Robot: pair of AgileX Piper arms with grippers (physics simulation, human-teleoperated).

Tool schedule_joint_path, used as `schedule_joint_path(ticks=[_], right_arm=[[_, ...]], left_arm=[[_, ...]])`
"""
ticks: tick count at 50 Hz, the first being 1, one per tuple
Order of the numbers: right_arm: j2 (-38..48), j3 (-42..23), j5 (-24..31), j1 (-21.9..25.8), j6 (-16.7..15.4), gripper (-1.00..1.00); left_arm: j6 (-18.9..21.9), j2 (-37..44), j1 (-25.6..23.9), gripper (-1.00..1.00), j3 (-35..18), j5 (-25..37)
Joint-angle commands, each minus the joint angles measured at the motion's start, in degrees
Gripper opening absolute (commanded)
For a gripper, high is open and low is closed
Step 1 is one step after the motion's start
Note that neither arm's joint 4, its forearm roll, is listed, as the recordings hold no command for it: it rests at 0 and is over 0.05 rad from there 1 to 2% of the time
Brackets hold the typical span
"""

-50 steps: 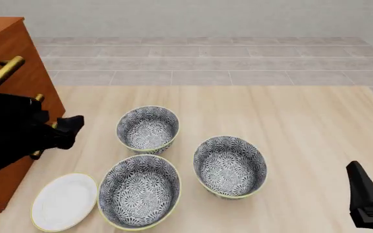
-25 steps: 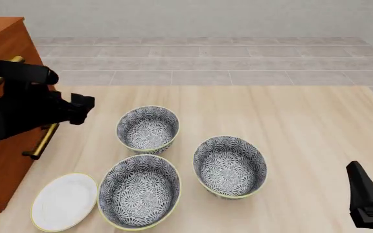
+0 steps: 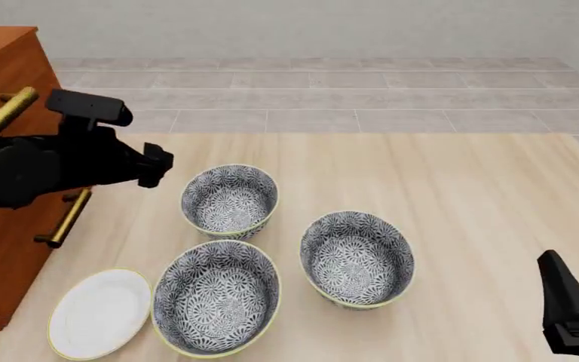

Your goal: Stack the bowl at the front on the bowl in the middle.

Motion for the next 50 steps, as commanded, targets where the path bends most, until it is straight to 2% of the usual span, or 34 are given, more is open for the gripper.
schedule_joint_path(ticks=[1,4,7,23,50], right_arm=[[0.03,-0.01,0.02,0.03,-0.04,1.0],[0.03,-0.01,0.02,0.03,-0.04,1.0],[0.04,-0.01,0.02,0.04,-0.03,1.0],[0.03,-0.01,0.02,0.03,-0.04,1.0],[0.02,-0.01,0.02,0.03,-0.03,1.0]], left_arm=[[-0.04,5.49,-0.8,1.0,-2.84,0.61],[1.09,6.72,0.0,1.0,-3.09,0.22],[-0.02,7.47,-0.44,1.0,-3.2,0.93],[0.8,9.2,-1.45,1.0,-6.64,2.43],[-0.49,15.13,-0.31,1.0,-8.51,-1.56]])
